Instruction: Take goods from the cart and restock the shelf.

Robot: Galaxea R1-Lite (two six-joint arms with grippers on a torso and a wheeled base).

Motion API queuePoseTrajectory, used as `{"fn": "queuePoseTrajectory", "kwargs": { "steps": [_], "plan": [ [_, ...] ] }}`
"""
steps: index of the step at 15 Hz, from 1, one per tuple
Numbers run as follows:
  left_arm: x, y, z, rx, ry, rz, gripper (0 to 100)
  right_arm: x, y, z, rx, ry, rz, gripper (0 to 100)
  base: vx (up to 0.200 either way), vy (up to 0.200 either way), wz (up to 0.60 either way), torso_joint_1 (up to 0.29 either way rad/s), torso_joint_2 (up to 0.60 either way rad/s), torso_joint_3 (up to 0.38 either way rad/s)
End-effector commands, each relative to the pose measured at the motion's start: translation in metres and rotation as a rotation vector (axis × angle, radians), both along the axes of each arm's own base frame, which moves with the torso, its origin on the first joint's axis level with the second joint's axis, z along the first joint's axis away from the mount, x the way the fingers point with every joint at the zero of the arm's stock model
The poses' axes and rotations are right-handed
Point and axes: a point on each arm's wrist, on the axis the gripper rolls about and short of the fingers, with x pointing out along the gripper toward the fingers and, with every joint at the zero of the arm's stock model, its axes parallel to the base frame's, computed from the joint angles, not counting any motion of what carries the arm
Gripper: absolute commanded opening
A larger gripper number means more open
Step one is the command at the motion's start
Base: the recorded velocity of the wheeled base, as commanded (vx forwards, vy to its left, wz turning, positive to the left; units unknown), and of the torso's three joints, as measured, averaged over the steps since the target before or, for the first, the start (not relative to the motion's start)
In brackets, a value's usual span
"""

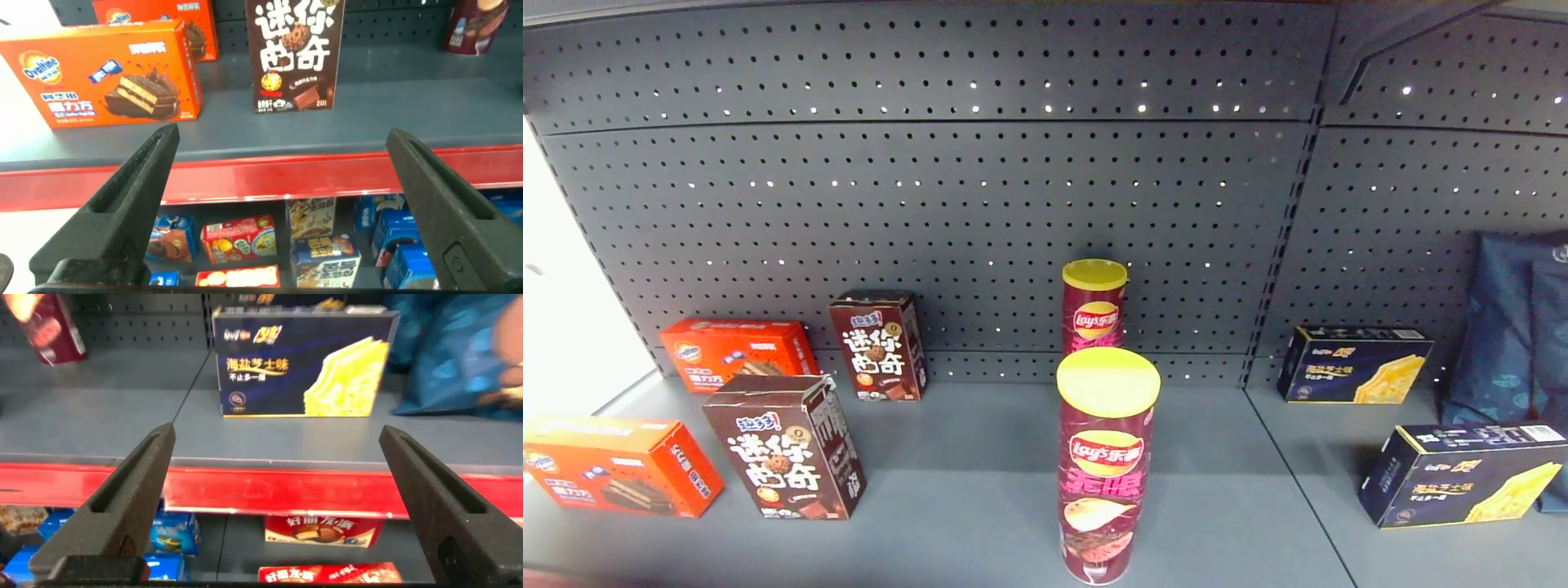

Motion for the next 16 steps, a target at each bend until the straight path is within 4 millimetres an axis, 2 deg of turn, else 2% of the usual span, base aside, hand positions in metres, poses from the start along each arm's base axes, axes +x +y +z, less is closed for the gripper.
{"fn": "queuePoseTrajectory", "kwargs": {
  "steps": [1, 16],
  "plan": [
    [0.0001, 0.0, 0.0, 0.002, 0.002, 0.0, 100, 0.0001, 0.0, 0.0001, 0.0, 0.0, 0.0, 100, 0.0, 0.0, 0.0, 0.0, 0.0, 0.0],
    [0.0001, 0.0, 0.0, -0.001, 0.002, 0.0, 100, 0.0001, 0.0004, 0.0, -0.002, 0.002, 0.017, 100, 0.0, 0.0, 0.0, 0.0, 0.0, 0.0]
  ]
}}
